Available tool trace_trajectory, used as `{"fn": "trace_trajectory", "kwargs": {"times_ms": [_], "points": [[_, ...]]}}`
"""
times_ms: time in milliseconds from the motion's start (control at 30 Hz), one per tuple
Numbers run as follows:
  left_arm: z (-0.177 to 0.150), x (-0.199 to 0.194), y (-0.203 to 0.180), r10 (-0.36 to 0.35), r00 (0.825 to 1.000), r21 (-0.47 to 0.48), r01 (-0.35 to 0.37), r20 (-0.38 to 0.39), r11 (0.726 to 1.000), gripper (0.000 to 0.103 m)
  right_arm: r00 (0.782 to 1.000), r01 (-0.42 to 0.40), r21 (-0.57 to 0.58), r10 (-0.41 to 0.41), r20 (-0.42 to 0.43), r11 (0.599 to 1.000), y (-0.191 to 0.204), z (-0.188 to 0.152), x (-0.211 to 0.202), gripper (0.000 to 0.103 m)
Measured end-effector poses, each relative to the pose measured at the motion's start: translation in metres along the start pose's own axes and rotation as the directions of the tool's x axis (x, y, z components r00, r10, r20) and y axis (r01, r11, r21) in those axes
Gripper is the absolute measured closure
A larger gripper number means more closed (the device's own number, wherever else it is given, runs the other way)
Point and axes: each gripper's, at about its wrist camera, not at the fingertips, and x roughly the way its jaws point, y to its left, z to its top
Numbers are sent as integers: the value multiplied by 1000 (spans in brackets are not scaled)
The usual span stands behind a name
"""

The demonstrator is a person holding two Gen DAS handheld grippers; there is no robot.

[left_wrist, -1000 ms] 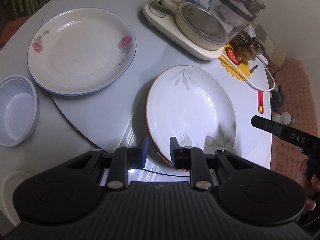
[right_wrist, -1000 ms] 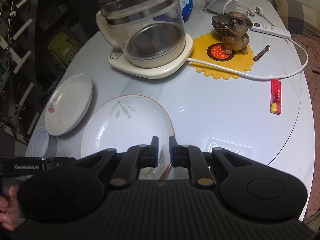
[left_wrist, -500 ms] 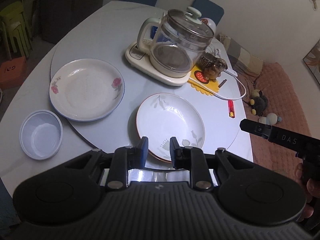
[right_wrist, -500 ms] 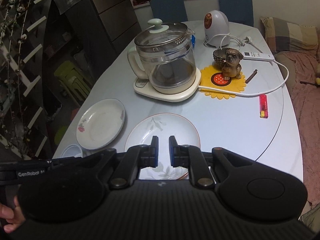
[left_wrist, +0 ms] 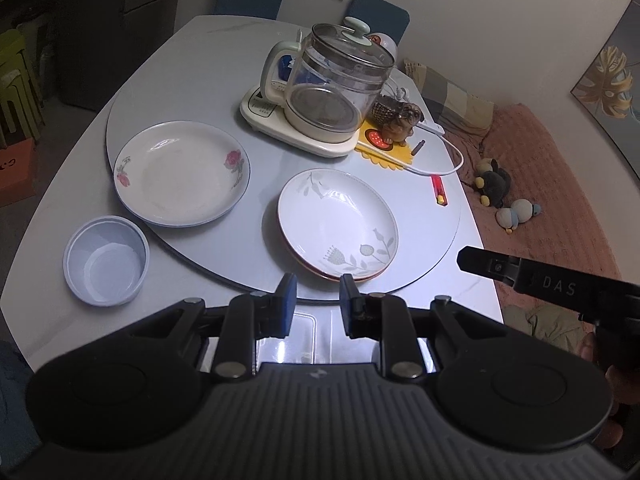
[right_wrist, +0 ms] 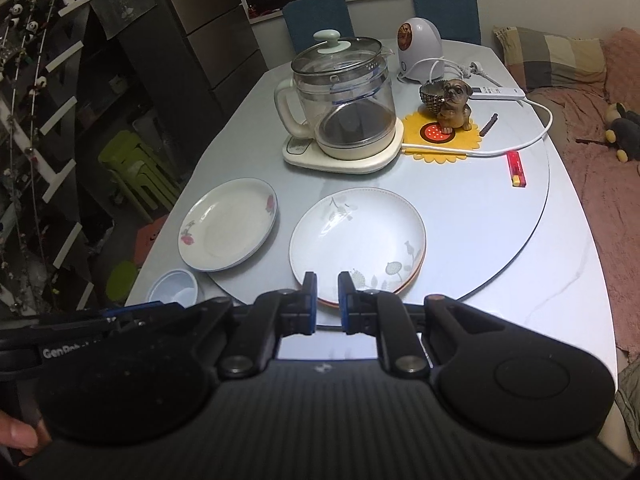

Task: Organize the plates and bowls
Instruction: 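Lower the leaf plate onto the orange-rimmed plate and open both grippers, then close both grippers on the rim of the two-plate stack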

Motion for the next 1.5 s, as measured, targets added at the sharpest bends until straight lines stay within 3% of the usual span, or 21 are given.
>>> {"fn": "trace_trajectory", "kwargs": {"times_ms": [300, 333, 400, 433, 467, 533, 567, 1000, 1367, 1500], "points": [[0, 10, 6, -24, 999, 13, 24, -31, 1000, 76, 999, 29, 43, -30, 20, 999, 2, -13, -5, 88], [2, 14, 6, -25, 999, 11, 25, -36, 1000, 74, 999, 33, 48, -34, 19, 998, 0, -13, -4, 87], [5, 23, 6, -20, 999, 5, 20, -47, 1000, 54, 999, 40, 59, -41, 13, 997, -6, -12, -1, 87], [6, 28, 7, -16, 999, 2, 16, -50, 1000, 50, 999, 43, 63, -43, 9, 997, -9, -11, 2, 86], [8, 33, 7, -13, 999, -1, 13, -53, 1000, 48, 999, 48, 68, -49, 3, 997, -13, -9, 5, 77], [12, 44, 7, -10, 998, -7, 10, -62, 1000, 48, 999, 54, 85, -54, -2, 995, -22, -8, 9, 62], [14, 49, 7, -8, 998, -11, 7, -65, 1000, 48, 999, 53, 93, -53, -3, 994, -28, -7, 12, 59], [43, 127, 12, 66, 991, -85, -76, -117, 993, 48, 997, 17, 88, -10, -80, 996, -89, 24, 78, 60], [51, 193, 37, -1, 984, -45, -7, -179, 999, 48, 992, 57, 186, -35, -119, 981, -108, 18, 146, 60], [50, 215, 48, -21, 982, -87, 5, -187, 996, 48, 990, 86, 201, -61, -131, 976, -115, 14, 173, 61]]}}
